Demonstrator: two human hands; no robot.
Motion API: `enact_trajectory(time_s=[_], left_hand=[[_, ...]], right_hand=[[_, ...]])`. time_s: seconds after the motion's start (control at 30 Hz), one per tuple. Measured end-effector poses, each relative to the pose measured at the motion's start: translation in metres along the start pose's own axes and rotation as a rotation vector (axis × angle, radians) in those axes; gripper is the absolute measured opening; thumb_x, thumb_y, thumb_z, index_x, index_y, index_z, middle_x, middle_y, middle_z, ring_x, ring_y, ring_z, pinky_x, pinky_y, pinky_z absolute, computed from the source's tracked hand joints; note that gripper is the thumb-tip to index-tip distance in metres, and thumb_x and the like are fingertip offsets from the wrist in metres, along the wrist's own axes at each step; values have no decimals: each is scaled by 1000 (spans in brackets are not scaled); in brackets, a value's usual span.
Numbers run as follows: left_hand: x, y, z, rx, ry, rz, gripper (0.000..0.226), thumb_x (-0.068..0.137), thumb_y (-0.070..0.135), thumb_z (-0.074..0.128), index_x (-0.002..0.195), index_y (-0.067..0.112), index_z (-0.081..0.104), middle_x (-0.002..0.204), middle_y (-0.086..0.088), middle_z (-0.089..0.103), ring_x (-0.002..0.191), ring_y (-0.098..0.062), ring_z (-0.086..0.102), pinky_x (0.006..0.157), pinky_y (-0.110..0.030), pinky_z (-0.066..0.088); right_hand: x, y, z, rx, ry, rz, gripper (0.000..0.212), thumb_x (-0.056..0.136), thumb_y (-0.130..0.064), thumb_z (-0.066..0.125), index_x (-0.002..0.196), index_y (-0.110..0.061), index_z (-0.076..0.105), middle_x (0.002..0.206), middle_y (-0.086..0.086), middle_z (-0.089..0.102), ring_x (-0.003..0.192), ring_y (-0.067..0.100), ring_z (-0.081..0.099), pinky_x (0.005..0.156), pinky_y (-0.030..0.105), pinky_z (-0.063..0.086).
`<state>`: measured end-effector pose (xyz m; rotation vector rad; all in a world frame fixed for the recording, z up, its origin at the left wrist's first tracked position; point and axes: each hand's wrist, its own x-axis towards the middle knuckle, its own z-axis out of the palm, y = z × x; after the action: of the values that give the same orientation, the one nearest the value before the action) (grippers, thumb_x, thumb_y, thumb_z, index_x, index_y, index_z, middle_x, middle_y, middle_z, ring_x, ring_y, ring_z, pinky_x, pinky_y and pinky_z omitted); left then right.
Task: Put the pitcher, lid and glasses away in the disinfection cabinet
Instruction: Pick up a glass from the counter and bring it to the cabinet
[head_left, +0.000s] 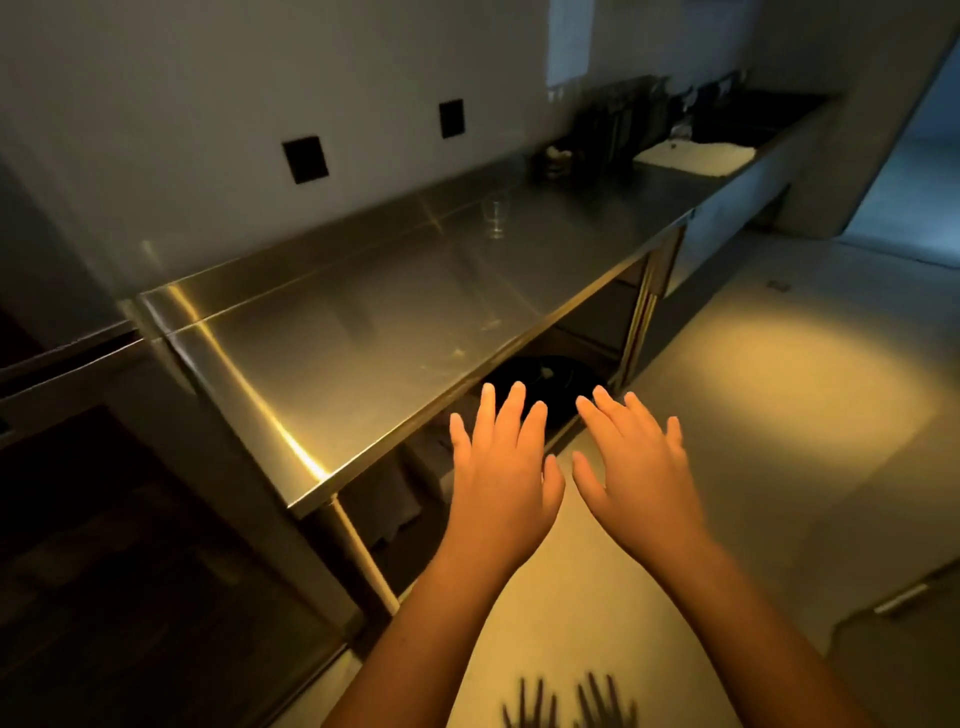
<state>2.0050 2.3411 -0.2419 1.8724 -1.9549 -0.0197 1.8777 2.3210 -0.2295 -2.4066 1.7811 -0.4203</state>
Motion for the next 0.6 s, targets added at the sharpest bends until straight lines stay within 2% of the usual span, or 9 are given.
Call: enact_trajectory(time_s=[0.1, 0.13, 0.2, 0.3, 0.43, 0.5, 0.6], left_hand=[[23, 19, 20, 34, -19, 67, 49, 78, 23, 70, 124, 13, 57, 137, -12, 51, 129, -38, 41, 98, -63, 23], [30, 23, 26, 45, -11, 83, 49, 75, 22, 73, 121, 12, 59, 133, -13, 54, 126, -39, 46, 95, -65, 29], [45, 31, 32, 37, -5, 103, 49, 73, 21, 74, 119, 10, 60, 131, -14, 56, 123, -40, 48, 92, -66, 32], [69, 40, 48, 30, -18, 155, 47, 73, 21, 70, 117, 9, 60, 128, -15, 57, 121, -41, 49, 89, -66, 35], [107, 50, 71, -49, -50, 186, 48, 84, 20, 61, 130, 9, 51, 143, -13, 43, 136, -38, 30, 103, -63, 20], [132, 53, 83, -65, -35, 219, 48, 85, 21, 59, 132, 9, 50, 145, -12, 40, 138, -37, 26, 106, -61, 16], [176, 56, 99, -102, -29, 272, 49, 89, 21, 55, 136, 10, 45, 149, -11, 34, 141, -35, 18, 107, -52, 5]], right_hand=[[12, 30, -4, -23, -6, 30, 55, 98, -37, 35, 148, -27, 14, 156, -6, 12, 144, 18, 4, 114, 46, 4], [16, 39, -4, -30, -4, 42, 55, 98, -36, 37, 148, -26, 16, 156, -5, 14, 144, 19, 5, 114, 46, 4], [24, 57, -1, -20, 29, 70, 55, 95, -31, 46, 146, -22, 27, 153, 0, 24, 143, 23, 14, 113, 51, 9], [39, 80, 7, -26, 103, 113, 52, 82, -22, 67, 131, -13, 52, 139, 9, 48, 132, 34, 38, 102, 62, 26], [66, 106, 13, -76, 128, 177, 52, 71, -19, 77, 120, -10, 61, 129, 12, 57, 122, 38, 49, 92, 66, 34], [85, 118, 13, -67, 143, 212, 52, 72, -18, 76, 121, -10, 61, 130, 13, 56, 122, 39, 49, 92, 66, 33], [122, 136, 12, -90, 178, 238, 50, 69, -17, 77, 116, -8, 64, 124, 15, 60, 115, 41, 54, 85, 69, 37]])
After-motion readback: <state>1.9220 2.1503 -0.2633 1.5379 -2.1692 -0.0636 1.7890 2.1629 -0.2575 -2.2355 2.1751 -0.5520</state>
